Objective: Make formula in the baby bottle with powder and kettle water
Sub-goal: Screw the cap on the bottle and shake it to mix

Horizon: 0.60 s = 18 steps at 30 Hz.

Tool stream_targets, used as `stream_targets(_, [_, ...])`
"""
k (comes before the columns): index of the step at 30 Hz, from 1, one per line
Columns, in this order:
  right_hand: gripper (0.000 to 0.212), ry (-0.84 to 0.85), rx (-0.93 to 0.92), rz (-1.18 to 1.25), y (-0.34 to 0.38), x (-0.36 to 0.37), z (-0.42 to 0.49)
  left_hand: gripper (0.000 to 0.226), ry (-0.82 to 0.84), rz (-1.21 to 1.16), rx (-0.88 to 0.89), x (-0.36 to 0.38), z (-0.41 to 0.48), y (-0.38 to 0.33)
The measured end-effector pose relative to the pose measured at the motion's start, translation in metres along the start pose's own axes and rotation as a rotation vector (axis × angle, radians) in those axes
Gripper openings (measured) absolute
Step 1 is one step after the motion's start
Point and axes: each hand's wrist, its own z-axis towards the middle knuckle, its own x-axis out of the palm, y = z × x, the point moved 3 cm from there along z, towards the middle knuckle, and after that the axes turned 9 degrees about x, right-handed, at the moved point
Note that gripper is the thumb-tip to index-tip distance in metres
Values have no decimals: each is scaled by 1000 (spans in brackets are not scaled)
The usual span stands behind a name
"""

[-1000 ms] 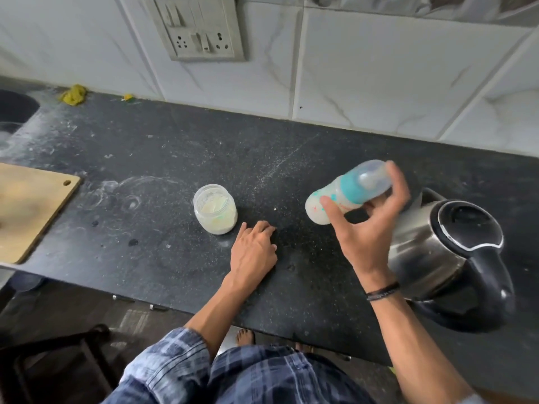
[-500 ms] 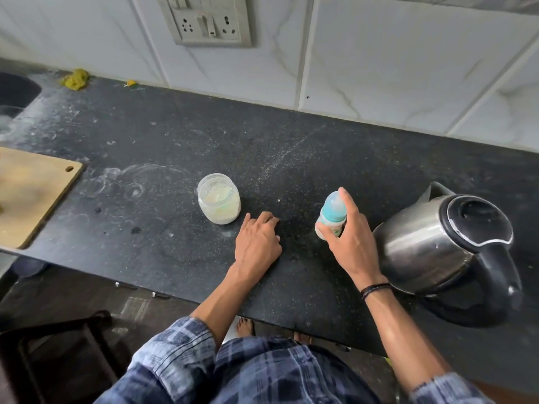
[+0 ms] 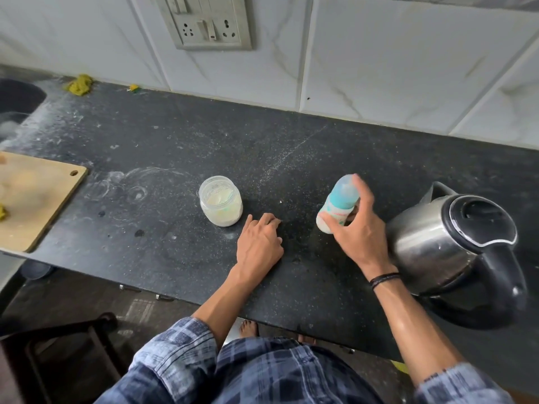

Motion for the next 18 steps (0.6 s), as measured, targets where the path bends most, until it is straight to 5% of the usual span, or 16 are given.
stream_targets(7, [106, -420, -416, 465, 96, -99, 8, 49, -17, -6, 1, 1, 0, 0])
stream_targets(13, [99, -129, -201, 461, 70, -58, 0, 49, -9, 4, 6, 1, -2, 2])
stream_targets(18, [109, -312, -234, 651, 85, -72, -1, 49, -20, 6, 11, 2, -2, -1])
